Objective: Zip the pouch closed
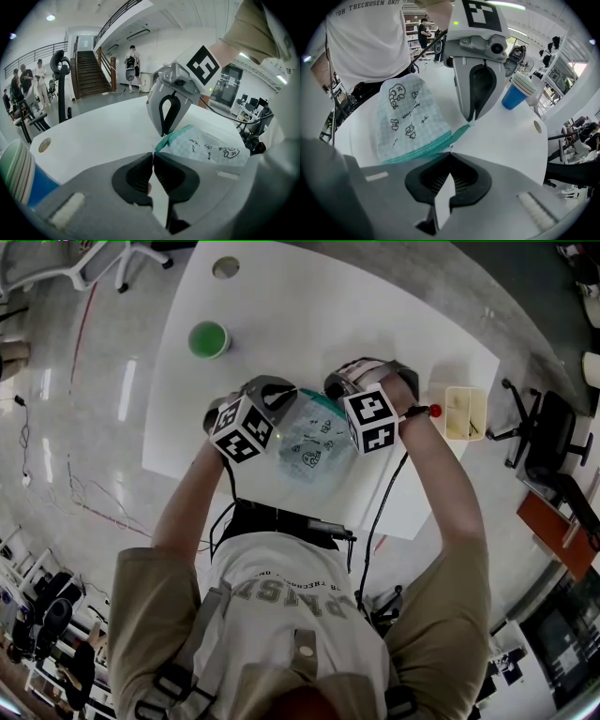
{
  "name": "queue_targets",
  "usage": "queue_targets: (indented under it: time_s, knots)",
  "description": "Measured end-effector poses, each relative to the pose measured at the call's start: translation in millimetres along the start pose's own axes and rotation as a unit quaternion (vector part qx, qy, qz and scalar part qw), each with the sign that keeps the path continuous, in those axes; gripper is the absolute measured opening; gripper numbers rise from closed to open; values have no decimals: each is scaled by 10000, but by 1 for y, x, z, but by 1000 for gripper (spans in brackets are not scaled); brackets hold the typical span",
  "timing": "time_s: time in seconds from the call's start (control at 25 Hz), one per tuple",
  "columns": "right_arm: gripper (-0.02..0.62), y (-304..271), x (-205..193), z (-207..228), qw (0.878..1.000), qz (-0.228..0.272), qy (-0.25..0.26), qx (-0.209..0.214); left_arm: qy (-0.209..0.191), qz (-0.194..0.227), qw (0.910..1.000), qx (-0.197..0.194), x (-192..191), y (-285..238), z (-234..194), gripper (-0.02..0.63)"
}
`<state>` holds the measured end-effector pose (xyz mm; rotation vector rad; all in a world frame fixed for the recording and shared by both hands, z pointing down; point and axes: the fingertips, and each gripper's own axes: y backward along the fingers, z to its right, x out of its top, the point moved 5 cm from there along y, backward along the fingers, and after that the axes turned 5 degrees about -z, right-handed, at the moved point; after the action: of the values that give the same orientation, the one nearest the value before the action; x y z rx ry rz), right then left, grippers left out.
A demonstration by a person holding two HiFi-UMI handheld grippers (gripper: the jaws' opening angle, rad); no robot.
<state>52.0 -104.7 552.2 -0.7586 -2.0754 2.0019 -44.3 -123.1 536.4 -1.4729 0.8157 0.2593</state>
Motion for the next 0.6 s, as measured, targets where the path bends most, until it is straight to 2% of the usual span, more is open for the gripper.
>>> queue_targets:
  time_s: [0.6]
  knots:
    - [0,0,-1,-15,9999,-51,-52,-89,-55,-51,10000,1,3,-5,9,25]
